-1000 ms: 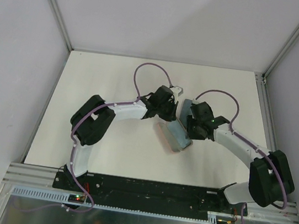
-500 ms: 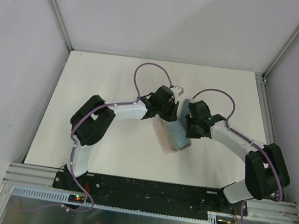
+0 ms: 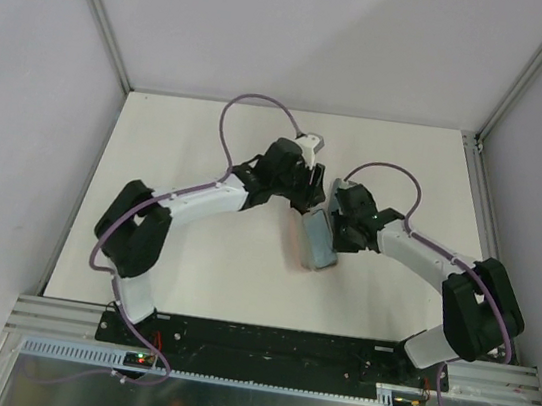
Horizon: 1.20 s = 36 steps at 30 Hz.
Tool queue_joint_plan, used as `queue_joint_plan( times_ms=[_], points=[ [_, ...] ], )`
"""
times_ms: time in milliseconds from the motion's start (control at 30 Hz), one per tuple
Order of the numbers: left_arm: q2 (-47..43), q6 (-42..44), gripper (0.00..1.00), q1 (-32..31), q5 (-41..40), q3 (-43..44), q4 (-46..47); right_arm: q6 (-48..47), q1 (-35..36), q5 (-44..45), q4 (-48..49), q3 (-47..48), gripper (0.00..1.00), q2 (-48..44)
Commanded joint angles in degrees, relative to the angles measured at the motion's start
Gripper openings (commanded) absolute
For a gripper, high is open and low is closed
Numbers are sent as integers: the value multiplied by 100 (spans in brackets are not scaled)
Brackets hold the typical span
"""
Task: Organize the sunglasses
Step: Move the opened sunglasses case to the center of the board.
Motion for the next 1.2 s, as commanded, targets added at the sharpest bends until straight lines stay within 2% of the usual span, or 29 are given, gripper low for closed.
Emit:
queue_joint_plan(
  times_ms=[0,167,433,567,700,933,1067,1167],
  points=[
    [-826,-263,62,211,-99,-268,20,350,347,-44,253,-28,11,50],
    [-1691,-400,68,409,-203,-924,11,740,777,77,335,-31,8,75],
    [-3430,-1086,98,943,-216,-2581,13,1579,1446,102,619,-26,3,254],
    [-4287,-1708,99,1476,133,-3598,12,2022,1649,48,980,-26,1,475],
    [-4858,-2155,100,2180,989,-4358,18,2400,1798,-71,1393,-26,0,747],
    [-5233,-2516,100,2801,2013,-5127,290,2681,1954,-243,1869,-33,0,1090],
    [-4916,-3112,100,2975,2898,-5626,1577,2687,1983,-195,1813,-26,0,1067],
    [-4186,-3637,100,2985,3500,-5809,2687,2643,1979,-107,1687,-29,0,997]
  ],
)
